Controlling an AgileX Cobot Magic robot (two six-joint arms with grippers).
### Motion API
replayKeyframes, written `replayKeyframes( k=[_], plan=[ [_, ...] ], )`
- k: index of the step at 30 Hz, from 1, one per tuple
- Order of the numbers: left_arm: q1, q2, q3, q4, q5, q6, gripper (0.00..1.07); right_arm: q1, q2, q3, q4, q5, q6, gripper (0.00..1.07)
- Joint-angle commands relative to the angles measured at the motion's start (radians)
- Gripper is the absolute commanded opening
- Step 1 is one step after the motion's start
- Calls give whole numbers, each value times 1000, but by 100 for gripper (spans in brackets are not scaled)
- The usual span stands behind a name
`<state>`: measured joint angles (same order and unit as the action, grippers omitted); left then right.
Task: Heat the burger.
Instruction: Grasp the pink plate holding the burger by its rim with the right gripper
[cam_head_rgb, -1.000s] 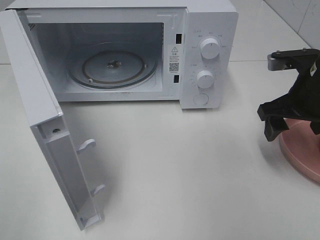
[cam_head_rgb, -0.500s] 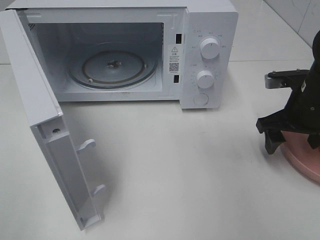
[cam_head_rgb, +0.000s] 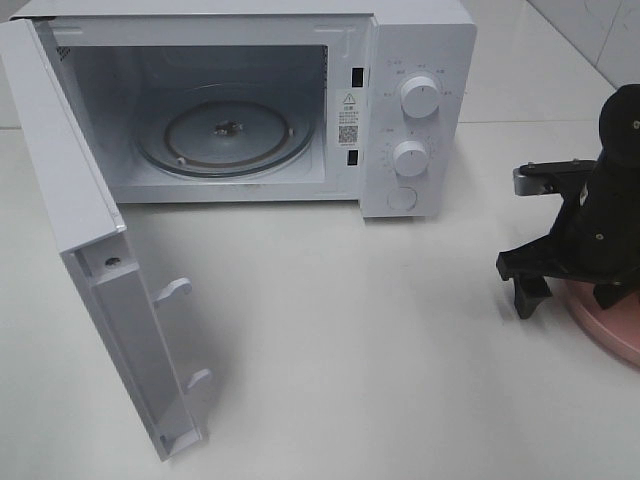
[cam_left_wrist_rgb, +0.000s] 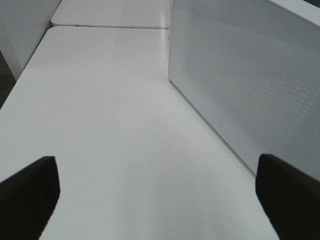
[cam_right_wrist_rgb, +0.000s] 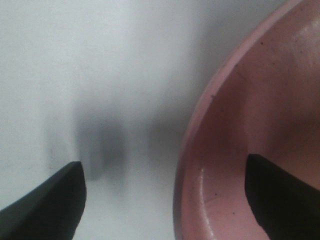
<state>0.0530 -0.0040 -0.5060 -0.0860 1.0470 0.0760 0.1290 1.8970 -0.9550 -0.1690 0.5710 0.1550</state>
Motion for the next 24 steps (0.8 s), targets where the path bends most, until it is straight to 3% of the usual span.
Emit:
replayKeyframes(
  k=[1, 17, 22, 24],
  plan=[
    [4, -22, 4, -4, -14, -4, 102, -11, 12, -7, -15, -28, -8, 82],
    [4, -22, 4, -4, -14, -4, 102, -27, 12, -7, -37, -38, -6, 76],
    [4, -22, 4, -4, -14, -4, 102, -27, 12, -5, -35, -27, 4, 63],
    [4, -22, 4, -4, -14, -4, 102, -27, 12, -5, -35, -21, 9, 51]
  ],
)
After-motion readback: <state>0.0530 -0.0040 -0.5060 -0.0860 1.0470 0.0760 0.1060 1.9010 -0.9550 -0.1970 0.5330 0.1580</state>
